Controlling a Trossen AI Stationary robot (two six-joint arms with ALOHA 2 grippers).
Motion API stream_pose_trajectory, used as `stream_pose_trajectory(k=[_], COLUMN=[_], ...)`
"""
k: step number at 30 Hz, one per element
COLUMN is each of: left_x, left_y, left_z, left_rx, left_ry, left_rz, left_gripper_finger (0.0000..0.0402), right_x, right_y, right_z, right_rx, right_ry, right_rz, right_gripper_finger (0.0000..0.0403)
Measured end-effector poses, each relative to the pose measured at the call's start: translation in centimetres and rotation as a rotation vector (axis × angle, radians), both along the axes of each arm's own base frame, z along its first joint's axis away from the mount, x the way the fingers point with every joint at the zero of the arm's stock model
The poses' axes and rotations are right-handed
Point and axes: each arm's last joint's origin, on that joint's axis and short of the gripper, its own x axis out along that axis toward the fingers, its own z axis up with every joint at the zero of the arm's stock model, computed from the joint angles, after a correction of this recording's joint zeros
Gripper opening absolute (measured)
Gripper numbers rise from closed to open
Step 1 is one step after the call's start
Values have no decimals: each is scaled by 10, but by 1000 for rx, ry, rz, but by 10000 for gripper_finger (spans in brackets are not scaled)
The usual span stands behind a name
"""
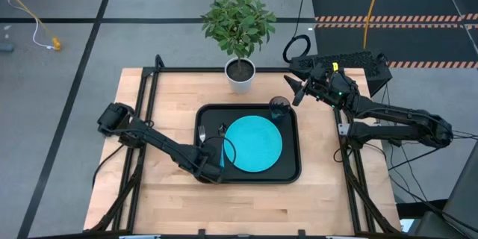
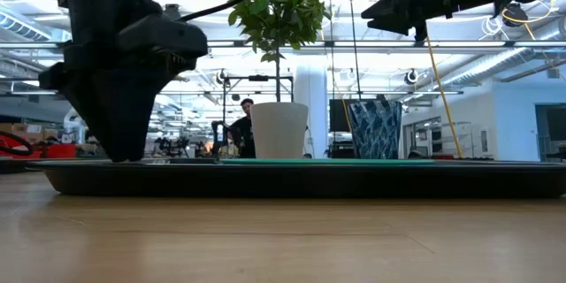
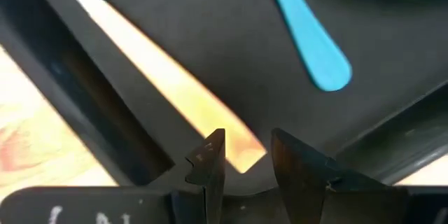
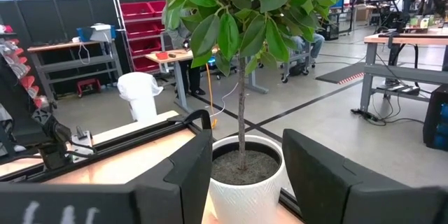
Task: Pick and place plate/cup/fork/spoon on tray
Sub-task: Adjust the yellow fork on the black tray
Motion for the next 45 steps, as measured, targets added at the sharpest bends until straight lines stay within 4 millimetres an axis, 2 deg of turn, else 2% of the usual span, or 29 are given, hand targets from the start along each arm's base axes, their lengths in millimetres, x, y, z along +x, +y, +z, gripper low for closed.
stream_pose_trajectory(k=[14,23,36,45], left_x=[-1,-10,-5,-4], left_y=[-6,-8,-7,-3], left_z=[-8,-9,-9,-9], left_rx=[7,11,-2,45], left_ry=[19,106,71,43], left_rz=[21,18,27,115], left_gripper_finger=[117,117,117,117], right_x=[0,0,0,0], right_y=[0,0,0,0], right_z=[0,0,0,0], right_rx=[2,1,9,9], right_ry=[5,3,-6,-6], right_rz=[3,3,4,4], right_gripper_finger=[169,169,169,169])
